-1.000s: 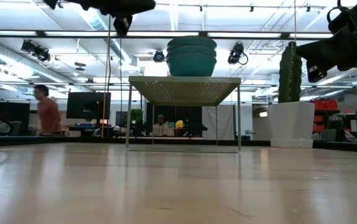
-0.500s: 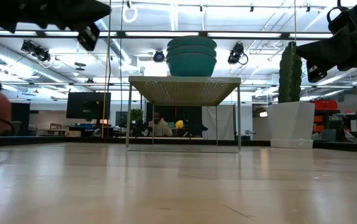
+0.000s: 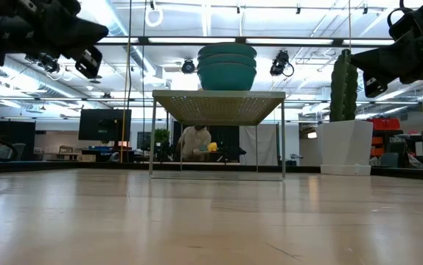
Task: Pick & Place Mini bowls
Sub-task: Return to Home Position
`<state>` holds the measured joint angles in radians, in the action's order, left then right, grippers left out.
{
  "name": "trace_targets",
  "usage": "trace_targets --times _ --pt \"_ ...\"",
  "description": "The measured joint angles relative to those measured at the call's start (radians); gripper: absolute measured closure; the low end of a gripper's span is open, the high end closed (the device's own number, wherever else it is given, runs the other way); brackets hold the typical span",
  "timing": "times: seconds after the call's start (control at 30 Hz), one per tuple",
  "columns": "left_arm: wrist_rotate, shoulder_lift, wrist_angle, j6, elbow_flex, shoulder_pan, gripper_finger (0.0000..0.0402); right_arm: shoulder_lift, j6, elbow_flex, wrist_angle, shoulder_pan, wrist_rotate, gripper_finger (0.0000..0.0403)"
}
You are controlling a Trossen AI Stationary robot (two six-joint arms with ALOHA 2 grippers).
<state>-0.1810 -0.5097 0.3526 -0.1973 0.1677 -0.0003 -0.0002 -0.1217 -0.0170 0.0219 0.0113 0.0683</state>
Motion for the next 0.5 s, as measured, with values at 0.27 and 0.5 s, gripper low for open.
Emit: trace_targets --times 0.27,0.5 --pt "0.004 0.127 0.007 0.027 -0.051 0.027 0.0401 0.000 0.000 0.000 0.000 0.000 0.000 0.0376" --pt "0.009 0.194 0.042 0.047 -0.085 0.044 0.0401 0.000 0.000 0.000 0.000 0.000 0.000 0.0376"
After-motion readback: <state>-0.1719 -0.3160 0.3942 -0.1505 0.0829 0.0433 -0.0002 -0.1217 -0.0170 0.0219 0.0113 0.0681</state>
